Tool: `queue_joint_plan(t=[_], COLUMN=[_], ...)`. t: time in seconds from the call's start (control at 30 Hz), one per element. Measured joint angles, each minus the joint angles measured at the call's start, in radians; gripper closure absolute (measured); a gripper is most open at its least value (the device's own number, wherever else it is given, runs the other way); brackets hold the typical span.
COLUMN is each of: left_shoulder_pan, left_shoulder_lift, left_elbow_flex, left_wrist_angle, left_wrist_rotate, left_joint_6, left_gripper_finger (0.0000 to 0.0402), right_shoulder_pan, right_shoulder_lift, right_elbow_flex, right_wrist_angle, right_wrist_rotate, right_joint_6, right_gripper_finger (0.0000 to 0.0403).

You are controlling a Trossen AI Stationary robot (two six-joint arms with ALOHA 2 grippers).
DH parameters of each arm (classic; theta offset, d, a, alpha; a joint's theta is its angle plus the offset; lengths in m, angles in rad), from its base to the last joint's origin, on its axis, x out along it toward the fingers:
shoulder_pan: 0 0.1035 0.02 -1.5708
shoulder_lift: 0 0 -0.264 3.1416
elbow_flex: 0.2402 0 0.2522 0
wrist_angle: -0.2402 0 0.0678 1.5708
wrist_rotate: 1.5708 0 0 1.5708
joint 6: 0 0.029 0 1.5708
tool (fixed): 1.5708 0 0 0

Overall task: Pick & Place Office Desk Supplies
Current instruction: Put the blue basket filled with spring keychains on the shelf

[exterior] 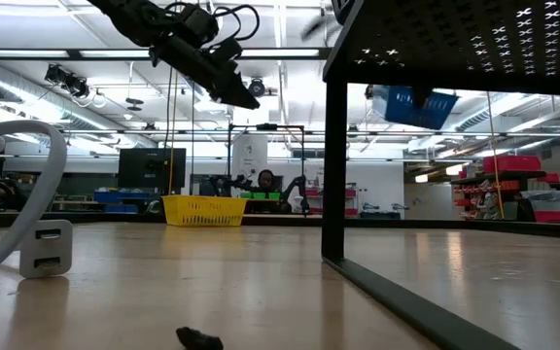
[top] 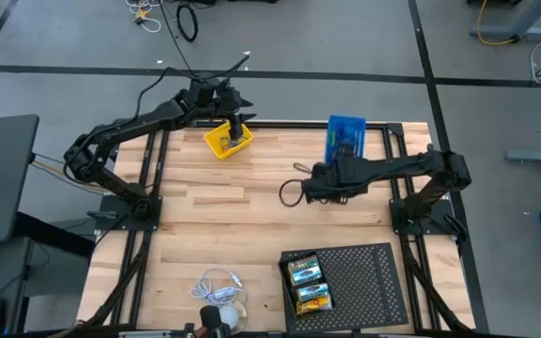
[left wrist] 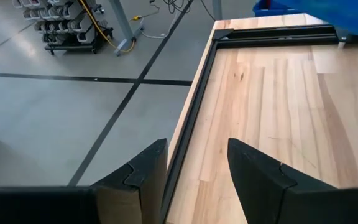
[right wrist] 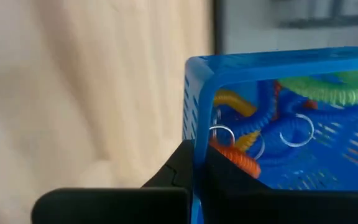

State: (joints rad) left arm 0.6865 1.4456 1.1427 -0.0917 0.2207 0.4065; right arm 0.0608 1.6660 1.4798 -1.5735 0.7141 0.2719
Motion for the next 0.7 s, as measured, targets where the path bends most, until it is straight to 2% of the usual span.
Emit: queue_joint_plan(t=[0.1, 0.3, 0.7], left_shoulder_pan=[0.000, 0.000, 0.000], left_shoulder_lift=[0.000, 0.000, 0.000], left_elbow_flex=[0.000, 0.000, 0.000], left_wrist_angle=[-0.015, -0.040, -0.065], left_wrist_rotate=[0.001, 0.001, -0.002], left_joint_6=[-0.003, -0.007, -0.003], left_gripper_finger=[0.0225, 0.0225, 0.0225], right_shoulder_pan=[0.059, 0.169, 0.352], right_shoulder_lift=[-0.008, -0.013, -0.014], right_elbow_flex=[0.057, 0.123, 0.128], right_wrist_angle=[0.005, 0.003, 0.003], right_wrist_rotate=[-0.078, -0.167, -0.351], right_joint_6=[0.043, 0.165, 0.367], right_gripper_finger=[0.0396, 0.0396, 0.0396])
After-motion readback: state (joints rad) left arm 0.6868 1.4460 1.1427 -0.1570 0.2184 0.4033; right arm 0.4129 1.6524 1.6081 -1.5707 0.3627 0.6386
